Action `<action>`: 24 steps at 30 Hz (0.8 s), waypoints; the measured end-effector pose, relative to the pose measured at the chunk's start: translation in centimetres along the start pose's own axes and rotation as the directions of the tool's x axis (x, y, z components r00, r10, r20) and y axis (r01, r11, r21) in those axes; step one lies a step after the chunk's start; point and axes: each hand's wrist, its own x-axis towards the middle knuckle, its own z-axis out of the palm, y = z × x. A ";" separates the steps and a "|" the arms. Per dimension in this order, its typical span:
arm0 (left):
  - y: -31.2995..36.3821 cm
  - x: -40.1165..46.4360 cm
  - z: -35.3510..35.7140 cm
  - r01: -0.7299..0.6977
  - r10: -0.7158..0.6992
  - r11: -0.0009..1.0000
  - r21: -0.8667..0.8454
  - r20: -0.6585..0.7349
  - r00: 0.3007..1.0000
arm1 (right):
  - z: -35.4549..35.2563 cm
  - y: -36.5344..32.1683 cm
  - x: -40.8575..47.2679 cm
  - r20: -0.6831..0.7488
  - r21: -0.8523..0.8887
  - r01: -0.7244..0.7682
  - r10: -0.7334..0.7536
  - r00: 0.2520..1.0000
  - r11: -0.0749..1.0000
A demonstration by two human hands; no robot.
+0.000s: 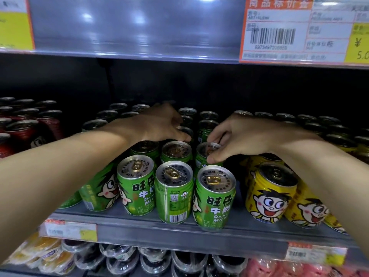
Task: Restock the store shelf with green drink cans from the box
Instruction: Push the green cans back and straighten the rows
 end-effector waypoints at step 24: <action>-1.1 6.8 1.4 -0.023 0.033 0.992 0.124 -0.077 0.996 | 0.5 2.1 9.0 -0.216 -0.031 -0.087 0.078 0.973 0.996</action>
